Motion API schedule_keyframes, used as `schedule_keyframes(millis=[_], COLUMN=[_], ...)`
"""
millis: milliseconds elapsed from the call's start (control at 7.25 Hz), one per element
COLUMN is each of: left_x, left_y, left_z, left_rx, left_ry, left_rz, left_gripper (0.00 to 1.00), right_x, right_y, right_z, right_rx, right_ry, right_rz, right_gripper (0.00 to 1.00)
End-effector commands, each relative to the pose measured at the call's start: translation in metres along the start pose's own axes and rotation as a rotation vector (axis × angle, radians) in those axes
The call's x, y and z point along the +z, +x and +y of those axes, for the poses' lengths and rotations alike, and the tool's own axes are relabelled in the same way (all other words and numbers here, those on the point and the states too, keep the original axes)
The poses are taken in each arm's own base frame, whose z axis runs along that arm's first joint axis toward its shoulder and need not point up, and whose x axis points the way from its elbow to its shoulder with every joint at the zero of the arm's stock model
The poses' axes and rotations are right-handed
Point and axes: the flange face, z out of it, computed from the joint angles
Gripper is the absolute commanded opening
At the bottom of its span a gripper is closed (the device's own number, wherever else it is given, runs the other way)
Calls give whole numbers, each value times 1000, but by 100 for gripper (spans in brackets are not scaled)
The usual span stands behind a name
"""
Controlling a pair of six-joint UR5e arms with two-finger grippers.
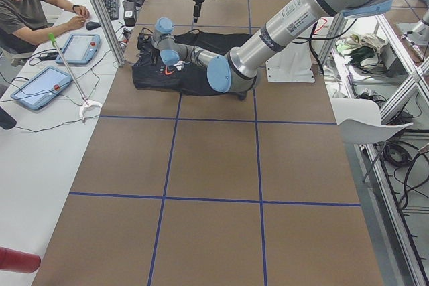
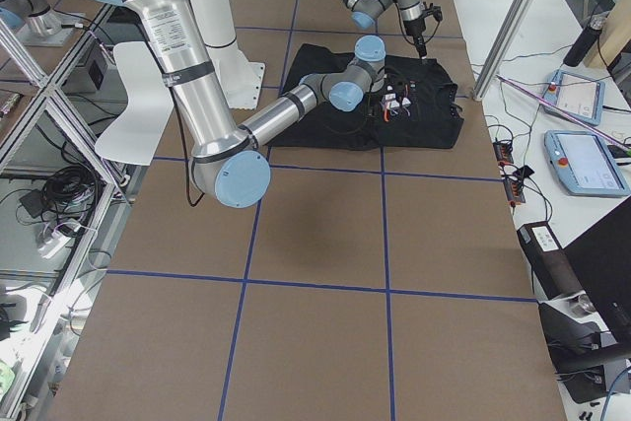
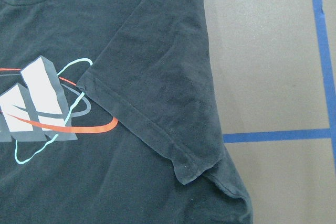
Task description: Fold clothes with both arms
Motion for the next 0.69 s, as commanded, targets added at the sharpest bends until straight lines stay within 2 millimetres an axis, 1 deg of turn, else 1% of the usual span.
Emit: schedule_keyframes(millis=[0, 138, 276, 414, 552], left_x=[-34, -59, -71, -81, -94], left_y=[4, -15, -33, -38, -45], left_z=[20, 38, 50, 55, 63], left_rx=[1, -3, 1, 4, 9], left_ry=[-57, -76, -76, -73, -71], left_rz=[96, 142, 151, 165, 179], left_gripper=[88, 88, 88, 88, 88], right_x=[1, -2, -16, -21, -11], right_y=[-4, 21, 48, 70, 63], right_z=[38, 92, 150, 190, 217], right_rx=[249, 305, 329, 382, 483], right_ry=[-10, -24, -18, -15, -15], right_rz=[-8, 15, 42, 78, 89], right_gripper=[100, 100, 100, 100, 100])
